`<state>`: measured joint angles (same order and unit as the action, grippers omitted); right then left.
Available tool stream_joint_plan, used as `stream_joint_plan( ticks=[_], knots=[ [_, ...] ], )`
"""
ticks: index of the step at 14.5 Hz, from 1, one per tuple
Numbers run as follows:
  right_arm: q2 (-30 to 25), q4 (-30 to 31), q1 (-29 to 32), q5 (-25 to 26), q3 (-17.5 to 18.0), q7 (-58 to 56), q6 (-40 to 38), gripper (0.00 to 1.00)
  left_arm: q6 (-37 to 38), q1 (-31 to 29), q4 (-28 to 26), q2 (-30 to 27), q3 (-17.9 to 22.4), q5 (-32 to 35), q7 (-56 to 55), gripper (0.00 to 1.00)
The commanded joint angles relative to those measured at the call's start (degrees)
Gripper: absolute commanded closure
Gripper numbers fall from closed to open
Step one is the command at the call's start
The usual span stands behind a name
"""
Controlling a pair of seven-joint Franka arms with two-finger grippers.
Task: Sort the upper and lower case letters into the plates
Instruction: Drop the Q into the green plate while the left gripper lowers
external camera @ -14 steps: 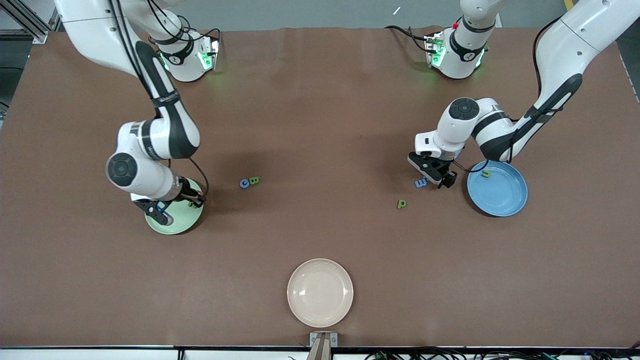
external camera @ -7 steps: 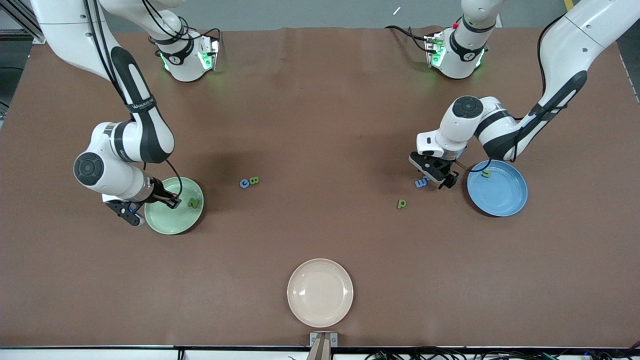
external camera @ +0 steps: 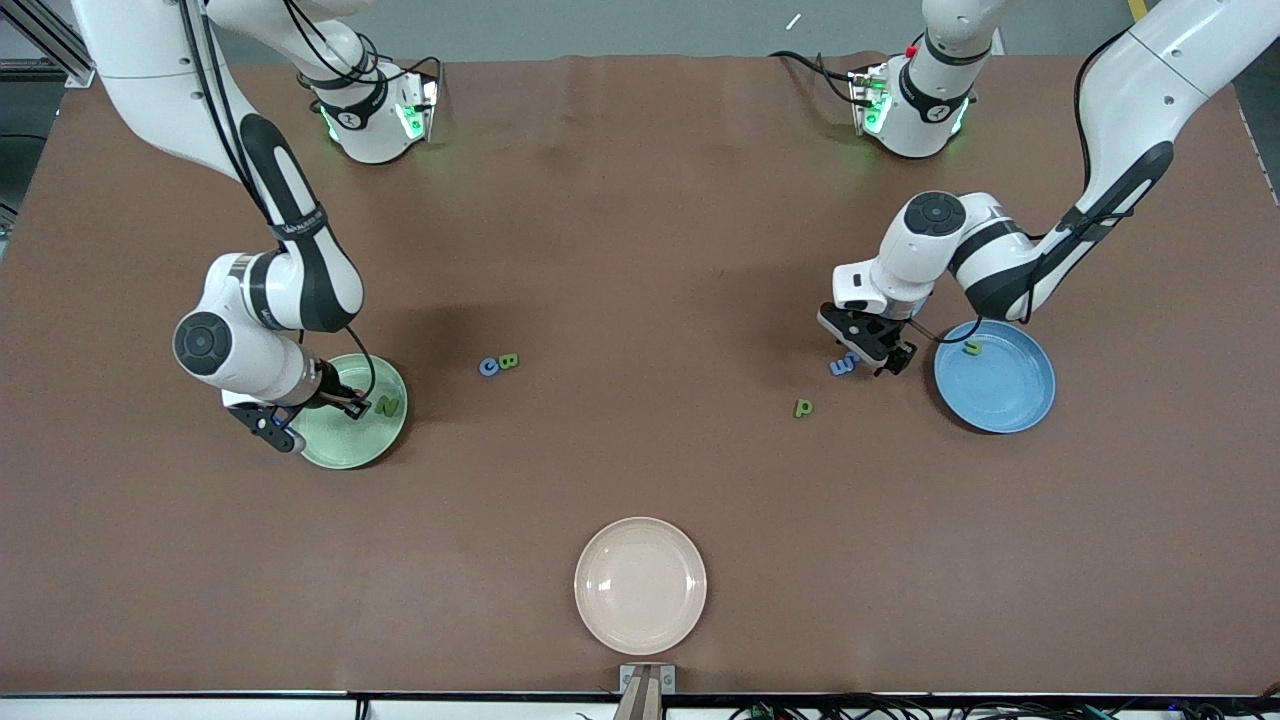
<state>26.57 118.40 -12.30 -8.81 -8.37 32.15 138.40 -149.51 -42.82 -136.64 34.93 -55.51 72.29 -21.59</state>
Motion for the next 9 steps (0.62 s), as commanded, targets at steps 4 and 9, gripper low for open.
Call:
stream_joint_plan(
  ticks=[4,9],
  knots=[
    [-0.1,0.8,0.8,0.7,0.6,0.1,0.1,0.48,-0.4,-1.0,-0.6,0.0,-0.8,-0.7,-0.4,0.19],
    [-0.9,-1.4,0.8,0.7,0.5,0.2,-2.9,0.0,-0.4,-1.0,-0.6,0.3,-0.8,-0.7,-0.4,0.21]
  ],
)
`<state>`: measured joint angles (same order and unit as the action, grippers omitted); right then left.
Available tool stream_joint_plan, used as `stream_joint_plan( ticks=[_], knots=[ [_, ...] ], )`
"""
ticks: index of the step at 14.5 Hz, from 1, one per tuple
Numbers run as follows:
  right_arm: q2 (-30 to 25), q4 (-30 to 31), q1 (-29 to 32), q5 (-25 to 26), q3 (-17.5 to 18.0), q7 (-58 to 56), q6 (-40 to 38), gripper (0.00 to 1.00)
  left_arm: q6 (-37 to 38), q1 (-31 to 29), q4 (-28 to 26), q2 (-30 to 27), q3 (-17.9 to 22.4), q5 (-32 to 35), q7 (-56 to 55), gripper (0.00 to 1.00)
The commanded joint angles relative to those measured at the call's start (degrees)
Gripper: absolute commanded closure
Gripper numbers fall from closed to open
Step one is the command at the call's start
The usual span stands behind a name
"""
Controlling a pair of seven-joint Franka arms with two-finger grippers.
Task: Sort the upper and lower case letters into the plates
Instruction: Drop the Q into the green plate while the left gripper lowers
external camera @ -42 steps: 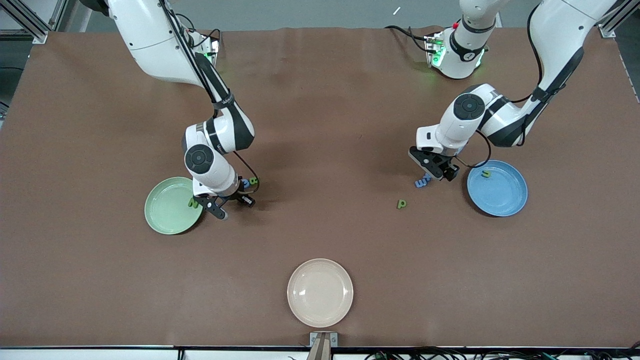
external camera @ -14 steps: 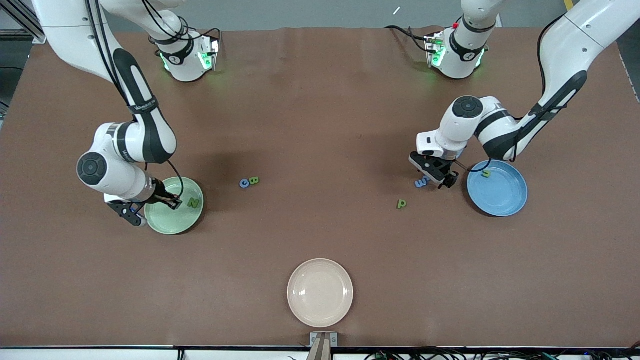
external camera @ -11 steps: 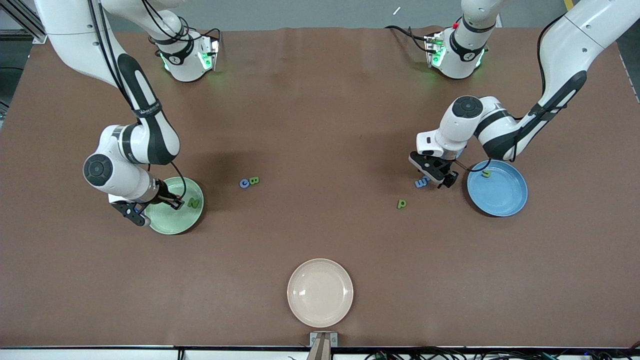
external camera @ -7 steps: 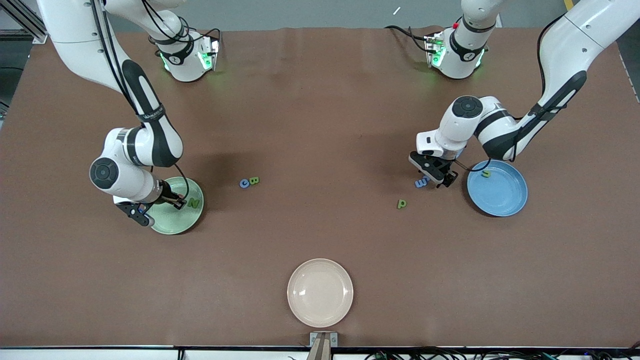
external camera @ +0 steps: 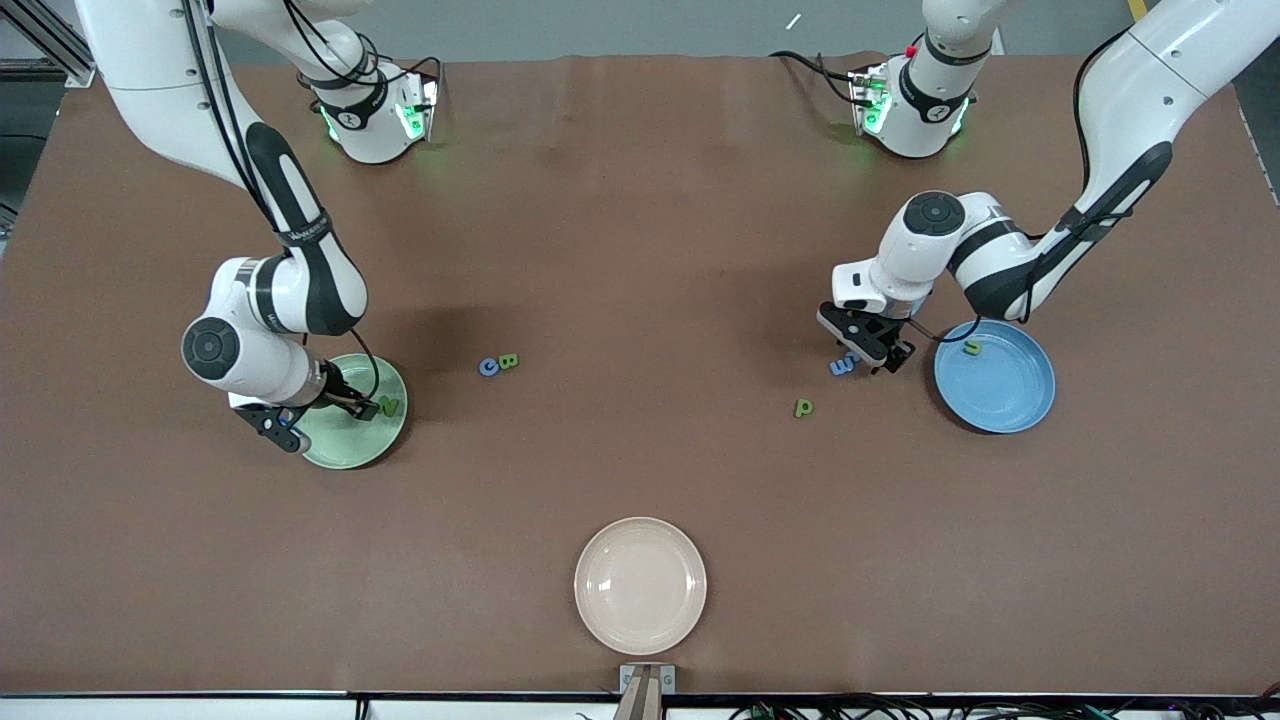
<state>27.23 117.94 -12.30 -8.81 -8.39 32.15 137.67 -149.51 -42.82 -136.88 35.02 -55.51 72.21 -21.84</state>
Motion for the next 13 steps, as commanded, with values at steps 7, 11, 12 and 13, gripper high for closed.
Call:
stream_joint_plan(
  ticks=[7,11,12,13],
  knots=[
    [-3.8,-2.9,-4.7,0.5,1.1,17.5,-7.4,0.0,-0.4,-0.9,-0.4,0.6,-0.8,-0.7,0.0,0.31],
    [-3.4,-2.5,-9.1,0.2,1.2,26.4,-4.6,0.0,-0.4,-1.0,-0.4,1.4,-0.8,-0.7,0.0,0.32],
    [-3.2,-2.4,-10.4,0.2,1.2,28.4,-3.6,0.0,-0.4,-1.0,-0.4,1.4,-0.8,-0.7,0.0,0.34],
    [-2.7,-2.3,-11.5,0.1,1.2,30.3,-2.5,0.0,-0.4,-1.0,-0.4,1.4,-0.8,-0.7,0.0,0.34]
  ],
)
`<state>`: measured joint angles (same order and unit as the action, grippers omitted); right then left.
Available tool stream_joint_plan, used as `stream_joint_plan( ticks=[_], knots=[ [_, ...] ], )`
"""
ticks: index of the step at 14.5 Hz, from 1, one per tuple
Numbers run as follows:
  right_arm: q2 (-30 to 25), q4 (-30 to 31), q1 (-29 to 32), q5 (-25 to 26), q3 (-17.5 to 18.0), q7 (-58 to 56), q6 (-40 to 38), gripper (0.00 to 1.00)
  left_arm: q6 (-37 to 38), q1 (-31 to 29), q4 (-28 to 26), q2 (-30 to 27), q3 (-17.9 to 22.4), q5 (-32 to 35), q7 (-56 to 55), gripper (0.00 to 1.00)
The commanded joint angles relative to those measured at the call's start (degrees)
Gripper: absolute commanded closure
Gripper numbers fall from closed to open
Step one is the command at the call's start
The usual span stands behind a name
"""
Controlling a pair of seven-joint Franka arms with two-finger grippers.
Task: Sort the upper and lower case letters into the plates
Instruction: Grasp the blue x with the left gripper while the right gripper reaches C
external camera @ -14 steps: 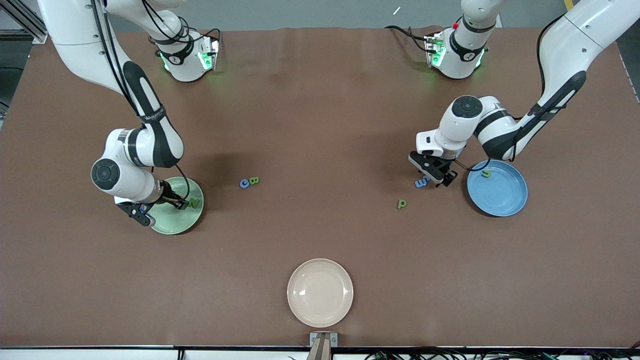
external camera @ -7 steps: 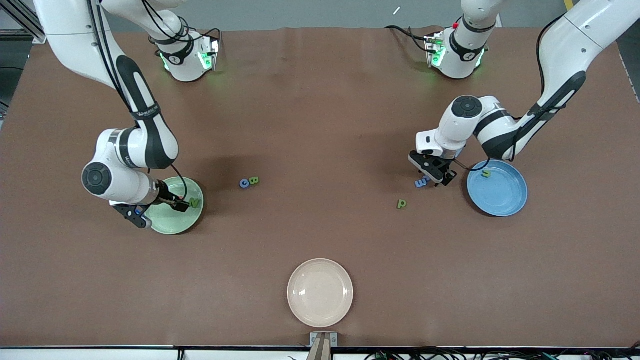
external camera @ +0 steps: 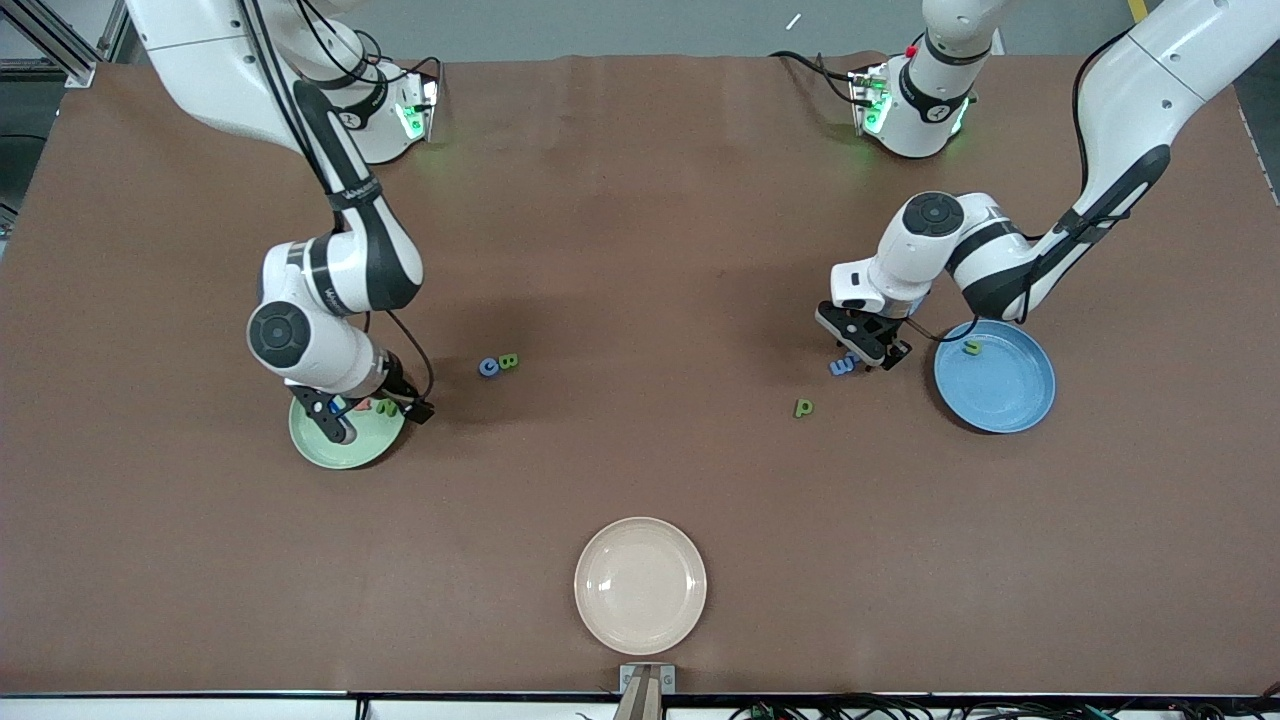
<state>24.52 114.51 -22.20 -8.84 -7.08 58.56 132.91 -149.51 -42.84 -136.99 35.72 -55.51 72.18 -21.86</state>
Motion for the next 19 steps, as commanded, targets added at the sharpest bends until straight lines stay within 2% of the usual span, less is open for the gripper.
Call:
stream_joint_plan(
  ticks=[1,3,10,19],
  knots=[
    [0.3,1.5,-2.4,0.0,-0.1,6.5,4.4,0.0,-0.4,-1.0,-0.3,0.7,-0.8,-0.6,0.1,0.35],
    [1.7,1.8,-4.2,0.0,-0.1,11.0,7.3,0.0,-0.4,-1.0,-0.3,0.7,-0.8,-0.6,0.0,0.37],
    [5.2,1.9,-8.4,0.0,-0.1,15.2,11.3,0.0,-0.4,-1.2,-0.3,0.6,-0.8,-0.6,0.0,0.51],
    [5.9,2.2,-11.7,0.0,-0.1,18.9,11.3,0.0,-0.4,-1.6,-0.3,0.6,-0.8,-0.6,0.0,0.74]
  ],
)
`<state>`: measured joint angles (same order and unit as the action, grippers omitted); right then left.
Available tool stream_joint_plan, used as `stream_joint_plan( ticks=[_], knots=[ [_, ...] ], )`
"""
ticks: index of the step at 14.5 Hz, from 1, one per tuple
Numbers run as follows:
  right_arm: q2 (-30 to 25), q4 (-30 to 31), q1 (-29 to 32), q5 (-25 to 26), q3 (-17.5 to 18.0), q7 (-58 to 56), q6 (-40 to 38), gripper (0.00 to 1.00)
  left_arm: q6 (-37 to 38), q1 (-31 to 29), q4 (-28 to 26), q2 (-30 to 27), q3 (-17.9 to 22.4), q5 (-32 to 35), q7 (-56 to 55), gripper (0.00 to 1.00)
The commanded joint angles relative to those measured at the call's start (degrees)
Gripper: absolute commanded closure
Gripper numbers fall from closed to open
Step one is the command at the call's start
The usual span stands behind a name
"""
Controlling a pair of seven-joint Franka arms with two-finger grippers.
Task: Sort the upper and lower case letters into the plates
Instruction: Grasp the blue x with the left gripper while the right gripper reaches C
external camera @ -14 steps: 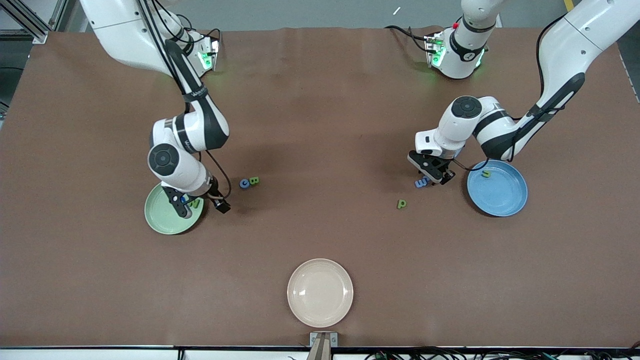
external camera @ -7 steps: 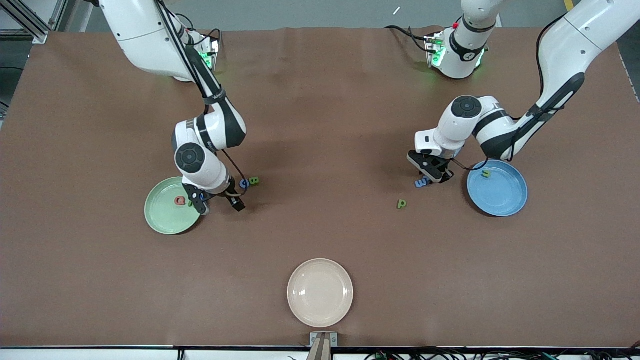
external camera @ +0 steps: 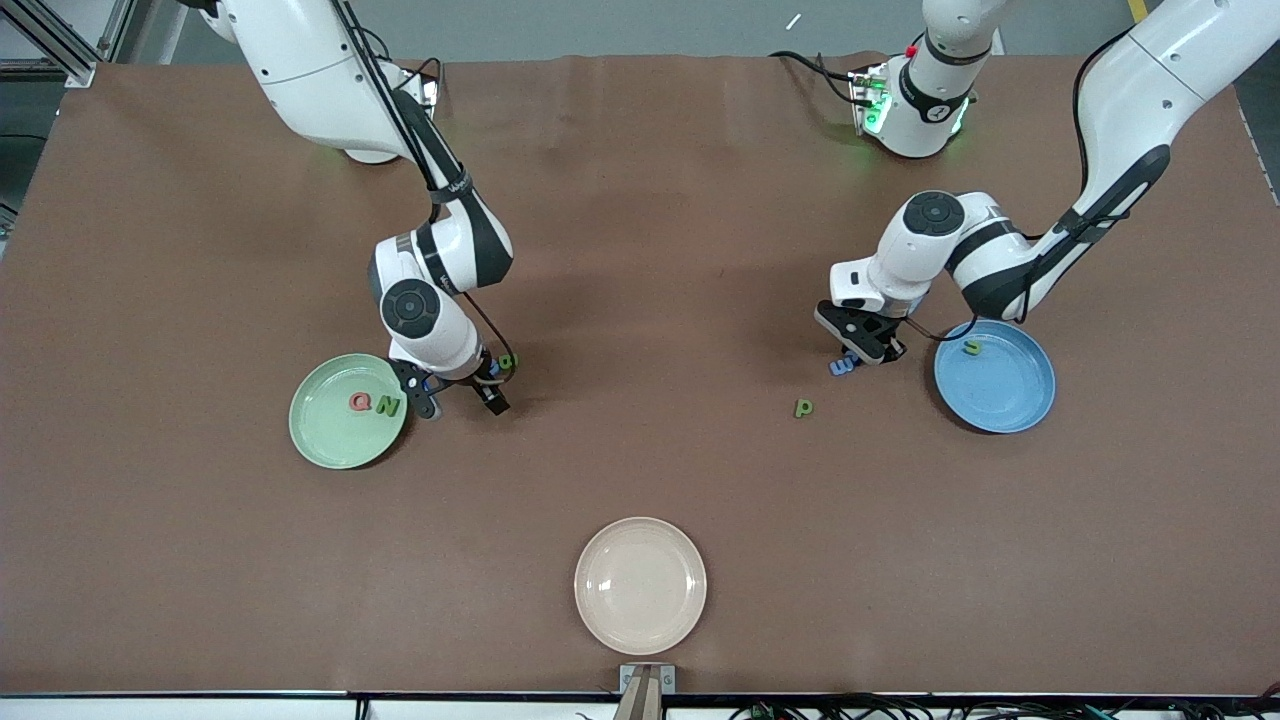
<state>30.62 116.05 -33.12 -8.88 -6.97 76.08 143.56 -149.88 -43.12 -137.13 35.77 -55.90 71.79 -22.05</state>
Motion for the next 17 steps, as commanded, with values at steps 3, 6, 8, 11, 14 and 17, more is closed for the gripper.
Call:
stream_joint_plan(
  ticks=[3,6,8,11,14,17],
  knots=[
    [-0.8,3.2,-1.1,0.2,-0.3,0.7,2.5,0.0,-0.1,-1.4,-0.4,0.4,-0.4,-0.2,-0.2,0.79],
    [-3.0,6.2,-1.2,0.4,-0.2,-0.1,4.2,0.0,-0.1,-2.7,-0.8,0.1,-0.7,-0.3,-0.2,0.8],
    [-3.3,6.6,-1.7,0.4,-0.3,-0.1,4.2,0.0,-0.1,-2.9,-1.1,-0.1,-1.0,-0.2,-0.2,0.82],
    [-3.4,6.8,-2.2,0.4,-0.3,-0.1,4.0,0.1,0.0,-3.8,-1.3,-0.3,-1.6,-0.3,-0.3,0.82],
    [-3.8,7.1,-2.6,0.4,-0.3,-0.1,3.4,0.15,2.1,-7.0,-1.4,-0.3,-5.3,-1.7,0.1,0.84],
    [-4.8,8.3,-2.8,0.4,-0.3,-0.1,3.4,0.2,10.6,-9.7,-0.7,-0.3,-12.2,-8.1,1.1,0.84]
  ],
)
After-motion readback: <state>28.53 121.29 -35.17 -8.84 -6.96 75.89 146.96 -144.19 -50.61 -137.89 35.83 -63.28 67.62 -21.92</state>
